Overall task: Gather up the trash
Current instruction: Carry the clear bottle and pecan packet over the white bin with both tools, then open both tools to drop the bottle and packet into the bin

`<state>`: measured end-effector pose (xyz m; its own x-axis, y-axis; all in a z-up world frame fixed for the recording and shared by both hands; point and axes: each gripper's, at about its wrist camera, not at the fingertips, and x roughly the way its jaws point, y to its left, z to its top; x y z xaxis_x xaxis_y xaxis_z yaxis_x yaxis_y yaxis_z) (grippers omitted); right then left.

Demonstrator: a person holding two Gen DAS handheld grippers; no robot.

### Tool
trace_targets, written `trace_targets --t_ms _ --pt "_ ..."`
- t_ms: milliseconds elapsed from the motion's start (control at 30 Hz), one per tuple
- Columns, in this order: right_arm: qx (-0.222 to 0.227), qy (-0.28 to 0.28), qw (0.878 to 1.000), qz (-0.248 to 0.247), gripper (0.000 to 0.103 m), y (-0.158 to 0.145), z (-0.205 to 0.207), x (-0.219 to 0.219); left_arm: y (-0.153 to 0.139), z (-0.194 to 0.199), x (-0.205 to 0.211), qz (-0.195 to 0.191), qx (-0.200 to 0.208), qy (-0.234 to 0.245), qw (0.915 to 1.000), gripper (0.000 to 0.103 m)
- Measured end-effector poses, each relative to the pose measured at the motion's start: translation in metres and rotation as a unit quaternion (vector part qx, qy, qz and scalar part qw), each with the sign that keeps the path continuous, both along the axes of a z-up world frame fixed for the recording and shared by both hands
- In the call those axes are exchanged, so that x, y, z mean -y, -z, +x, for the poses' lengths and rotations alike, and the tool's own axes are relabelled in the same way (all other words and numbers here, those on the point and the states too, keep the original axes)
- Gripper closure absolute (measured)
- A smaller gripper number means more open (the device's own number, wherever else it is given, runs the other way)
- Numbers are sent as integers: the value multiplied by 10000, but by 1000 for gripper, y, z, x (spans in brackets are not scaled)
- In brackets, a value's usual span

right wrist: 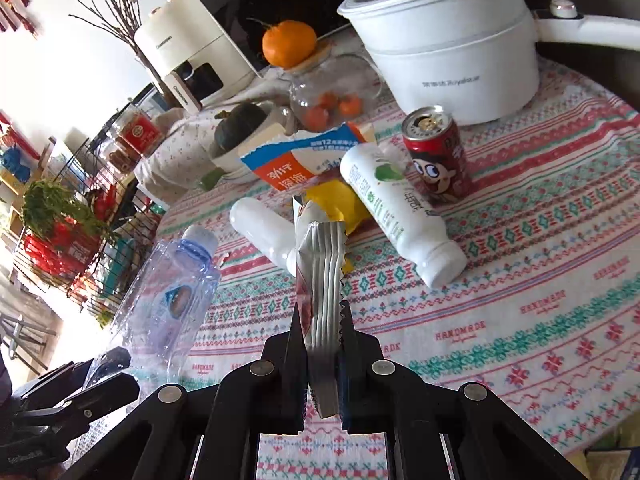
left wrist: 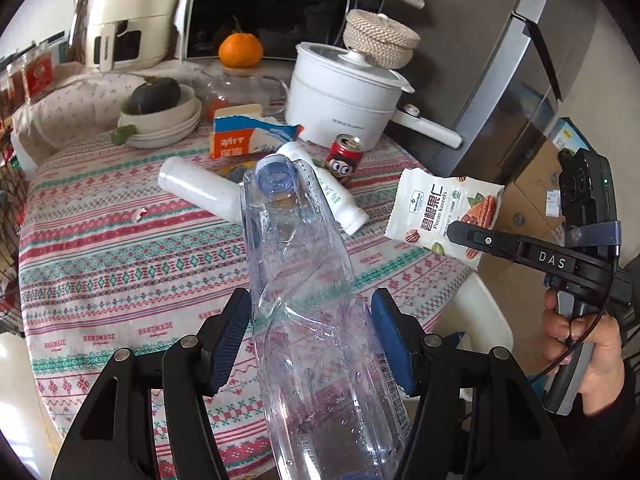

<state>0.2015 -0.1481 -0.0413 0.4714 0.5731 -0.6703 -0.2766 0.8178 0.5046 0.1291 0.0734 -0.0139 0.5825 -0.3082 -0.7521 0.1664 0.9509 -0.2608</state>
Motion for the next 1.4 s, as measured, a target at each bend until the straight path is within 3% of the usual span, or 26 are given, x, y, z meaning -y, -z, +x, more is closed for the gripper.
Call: trace_targets --t_ms 167,400,567,833,1000,1400 --pt "-36 186 9996 -225 93 -11 -28 36 0 -6 41 34 14 479 9988 38" --pt "-360 604 9970 -320 93 -4 -60 101 6 -13 108 63 1 1246 9922 38" --pt "-548 1096 9919 -334 93 4 -79 154 15 -17 158 71 -110 1787 9838 38" --pt "-906 1760 9792 -441 93 26 -114 219 48 -25 242 249 -434 2640 9632 38" --pt "-1110 2020 9716 -542 93 38 -125 243 72 -23 279 418 -596 2832 9563 37" --pt "-1424 2375 9584 -691 93 52 -131 273 106 -2 307 543 -744 2881 9532 36"
